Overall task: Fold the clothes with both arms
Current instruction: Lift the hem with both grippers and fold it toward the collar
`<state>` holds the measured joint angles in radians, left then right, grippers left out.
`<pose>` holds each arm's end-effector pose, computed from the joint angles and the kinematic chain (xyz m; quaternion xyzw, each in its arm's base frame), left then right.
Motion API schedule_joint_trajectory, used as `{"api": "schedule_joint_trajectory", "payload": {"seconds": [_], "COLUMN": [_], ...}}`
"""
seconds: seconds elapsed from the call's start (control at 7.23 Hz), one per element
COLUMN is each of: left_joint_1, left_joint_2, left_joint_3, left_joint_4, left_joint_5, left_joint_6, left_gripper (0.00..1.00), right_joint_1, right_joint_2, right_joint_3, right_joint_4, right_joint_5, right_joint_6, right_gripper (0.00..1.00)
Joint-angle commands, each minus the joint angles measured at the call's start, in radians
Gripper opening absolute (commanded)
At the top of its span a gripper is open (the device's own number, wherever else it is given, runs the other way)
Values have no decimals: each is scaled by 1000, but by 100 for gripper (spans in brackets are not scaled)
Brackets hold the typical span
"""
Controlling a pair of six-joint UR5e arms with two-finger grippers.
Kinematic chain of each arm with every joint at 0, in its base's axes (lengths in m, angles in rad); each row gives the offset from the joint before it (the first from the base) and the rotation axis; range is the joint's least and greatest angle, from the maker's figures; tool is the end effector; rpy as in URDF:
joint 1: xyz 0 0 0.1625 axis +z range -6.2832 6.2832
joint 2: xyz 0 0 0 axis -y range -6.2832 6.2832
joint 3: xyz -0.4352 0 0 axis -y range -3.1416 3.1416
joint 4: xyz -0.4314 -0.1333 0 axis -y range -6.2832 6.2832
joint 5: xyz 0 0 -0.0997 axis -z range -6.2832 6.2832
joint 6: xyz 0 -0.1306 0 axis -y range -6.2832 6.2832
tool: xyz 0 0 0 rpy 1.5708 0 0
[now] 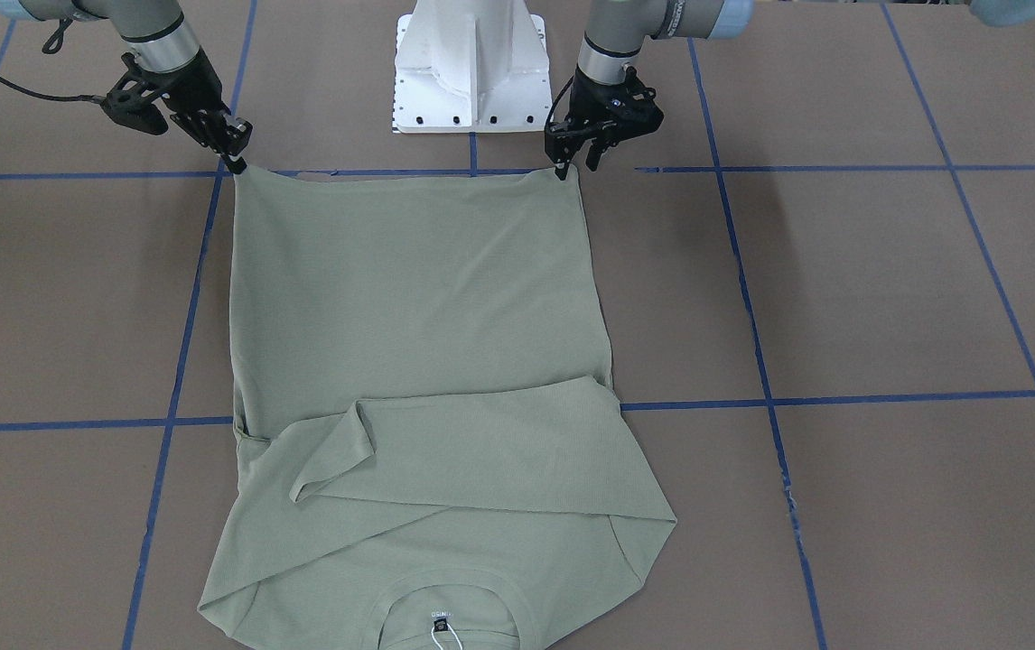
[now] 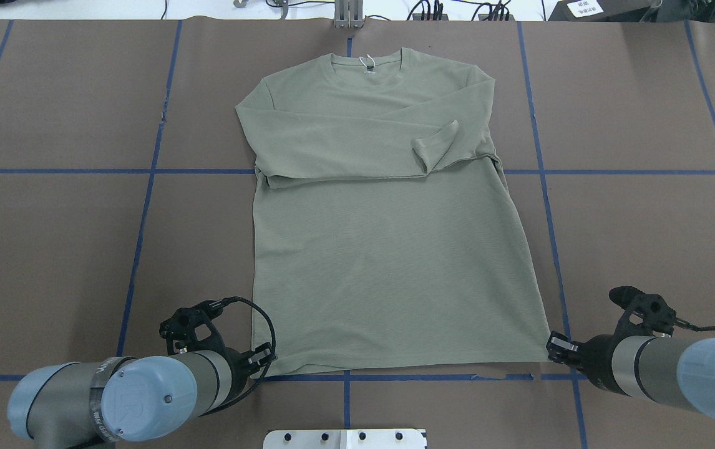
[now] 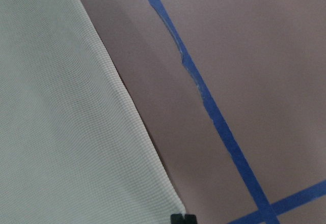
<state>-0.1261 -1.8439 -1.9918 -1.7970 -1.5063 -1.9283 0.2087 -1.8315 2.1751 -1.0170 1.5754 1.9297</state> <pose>0.5904 -0.2177 0.3052 -0.0225 0.4442 -0.2283 0.8660 -0.4208 -0.2248 0.4412 -0.0346 -0.4324 0.2513 0.8652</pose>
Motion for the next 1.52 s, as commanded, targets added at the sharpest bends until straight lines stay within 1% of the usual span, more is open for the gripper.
{"api": "schedule_joint_trajectory", "payload": {"seconds": [0.0,0.14,0.28,0.41,0.69,0.83,1.11,1.24,1.38], "left_joint_1": [12,13,13,13,13,7,19,66,71], "left_joint_2": [-4,-15,-14,-12,-6,2,64,84,106], "left_joint_3": [4,4,5,2,-10,-45,-198,-256,-283], "left_joint_4": [1,2,1,1,2,4,77,131,154], "left_joint_5": [-3,-3,-3,-2,-2,-2,-3,-2,0], "left_joint_6": [0,-1,-3,-3,-6,-6,-17,-50,-49], "left_gripper": [53,44,24,0,0,0,0,0,0], "right_joint_1": [0,-2,-2,-2,-3,-5,-37,-57,-95], "right_joint_2": [0,1,1,3,6,8,3,-9,-31], "right_joint_3": [0,0,0,0,-1,3,44,78,116], "right_joint_4": [0,0,0,0,-2,0,-8,-9,-9], "right_joint_5": [0,0,1,2,2,2,0,0,0], "right_joint_6": [0,0,0,0,0,0,6,8,11], "right_gripper": [0,0,0,0,0,0,0,0,0]}}
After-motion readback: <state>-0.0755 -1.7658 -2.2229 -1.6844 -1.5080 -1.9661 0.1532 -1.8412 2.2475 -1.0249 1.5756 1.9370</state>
